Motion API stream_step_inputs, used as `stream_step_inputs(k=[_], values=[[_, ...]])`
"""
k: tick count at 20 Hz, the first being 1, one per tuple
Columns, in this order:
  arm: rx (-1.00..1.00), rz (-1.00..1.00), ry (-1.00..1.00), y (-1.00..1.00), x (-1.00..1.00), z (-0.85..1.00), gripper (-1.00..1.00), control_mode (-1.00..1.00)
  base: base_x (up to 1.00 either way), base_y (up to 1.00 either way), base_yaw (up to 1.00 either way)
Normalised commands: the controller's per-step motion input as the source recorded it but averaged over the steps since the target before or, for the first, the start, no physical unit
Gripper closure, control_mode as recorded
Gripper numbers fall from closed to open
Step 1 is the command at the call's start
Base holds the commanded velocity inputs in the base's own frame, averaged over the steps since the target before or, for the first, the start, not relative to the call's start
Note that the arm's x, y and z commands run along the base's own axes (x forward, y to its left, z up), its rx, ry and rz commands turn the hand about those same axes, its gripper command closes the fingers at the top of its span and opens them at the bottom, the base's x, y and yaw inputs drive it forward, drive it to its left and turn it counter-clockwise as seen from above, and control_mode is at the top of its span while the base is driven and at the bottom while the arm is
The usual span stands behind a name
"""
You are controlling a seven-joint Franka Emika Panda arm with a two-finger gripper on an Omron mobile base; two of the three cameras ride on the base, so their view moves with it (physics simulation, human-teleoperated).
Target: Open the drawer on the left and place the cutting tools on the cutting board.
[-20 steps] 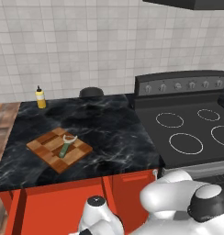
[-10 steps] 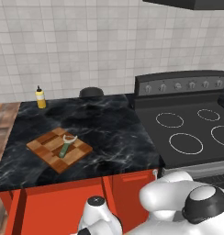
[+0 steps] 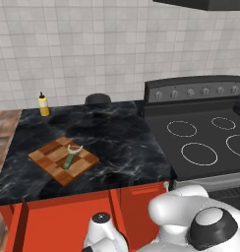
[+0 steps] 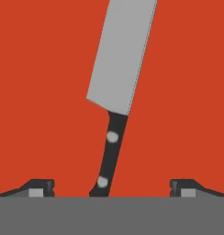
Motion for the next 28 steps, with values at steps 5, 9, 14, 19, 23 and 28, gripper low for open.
stream_step_inputs(k=[5,9,14,19,23,28], values=[[-0.03,0.02,0.00,0.00,0.00,-0.20,-1.00,-1.00,0.00,0.00,0.00],[-0.01,0.00,0.00,0.13,0.01,-0.11,-1.00,-1.00,0.00,0.00,0.00],[-0.02,0.00,0.00,0.14,0.04,-0.13,-1.00,-1.00,0.00,0.00,0.00],[-0.03,0.00,0.00,0.09,0.04,-0.20,-1.00,-1.00,0.00,0.00,0.00],[-0.06,0.00,0.01,0.00,0.00,-0.35,-1.00,-1.00,0.00,0.00,0.00],[-0.03,0.00,0.00,0.00,0.00,-0.23,1.00,-1.00,0.00,0.00,0.00]])
